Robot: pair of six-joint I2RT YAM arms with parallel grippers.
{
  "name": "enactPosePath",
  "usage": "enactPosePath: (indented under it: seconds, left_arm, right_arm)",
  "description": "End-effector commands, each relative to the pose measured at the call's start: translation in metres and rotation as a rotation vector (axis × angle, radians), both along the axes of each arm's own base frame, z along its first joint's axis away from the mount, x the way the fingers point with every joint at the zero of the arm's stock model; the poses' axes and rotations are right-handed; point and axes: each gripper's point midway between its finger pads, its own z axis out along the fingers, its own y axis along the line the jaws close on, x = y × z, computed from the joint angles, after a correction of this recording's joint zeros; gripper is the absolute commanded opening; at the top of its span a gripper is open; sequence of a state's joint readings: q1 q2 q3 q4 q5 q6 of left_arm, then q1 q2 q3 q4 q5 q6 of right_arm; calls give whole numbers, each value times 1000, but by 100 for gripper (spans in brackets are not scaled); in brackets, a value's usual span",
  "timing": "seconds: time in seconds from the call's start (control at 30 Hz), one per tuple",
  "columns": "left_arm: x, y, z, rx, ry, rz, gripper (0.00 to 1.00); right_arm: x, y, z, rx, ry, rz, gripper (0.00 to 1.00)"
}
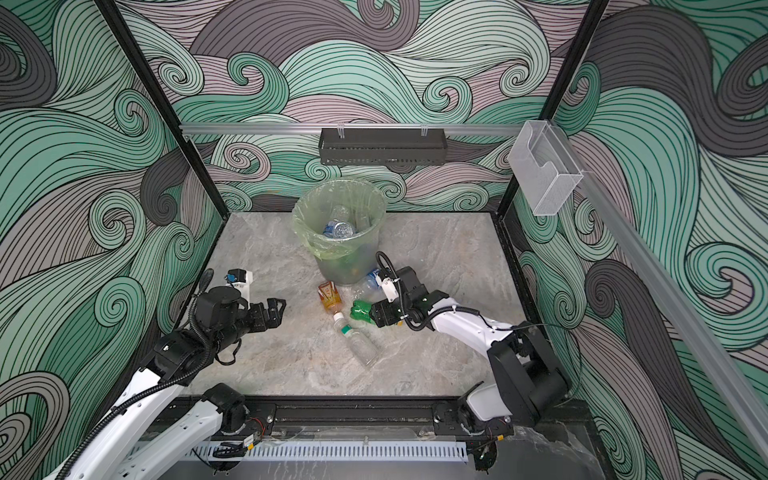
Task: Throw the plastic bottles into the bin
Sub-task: 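Lower the right gripper onto the green soda bottle and close on it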
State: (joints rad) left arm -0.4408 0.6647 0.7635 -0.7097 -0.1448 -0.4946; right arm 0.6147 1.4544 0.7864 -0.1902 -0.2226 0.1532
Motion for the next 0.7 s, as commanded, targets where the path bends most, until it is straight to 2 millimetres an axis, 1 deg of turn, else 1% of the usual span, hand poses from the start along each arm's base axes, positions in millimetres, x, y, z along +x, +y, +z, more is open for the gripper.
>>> enactPosePath:
  seconds: [0.0, 0.17, 0.27, 0.4, 0.47, 0.67]
  left_arm:
    - [0, 0, -2, -18, 7, 10, 96]
    - [-1, 0, -6, -16, 14, 11, 96]
    - [-2, 1, -8, -15, 14, 12, 96]
    - [-4, 2, -9, -12, 16, 11, 96]
    - [-5, 3, -9, -12, 13, 12, 96]
    - [-5, 2, -10, -14, 10, 10, 96]
  right_arm:
    - [13, 8, 6, 0, -71, -2, 85]
    - [8, 15, -7, -14, -57, 11, 85]
    - [5, 20, -15, -37, -41, 28, 82]
    - [-4, 27, -25, -60, -24, 55, 80]
    - [-8, 29, -27, -68, -24, 59, 80]
    - [-16, 41, -26, -74, -33, 72, 79]
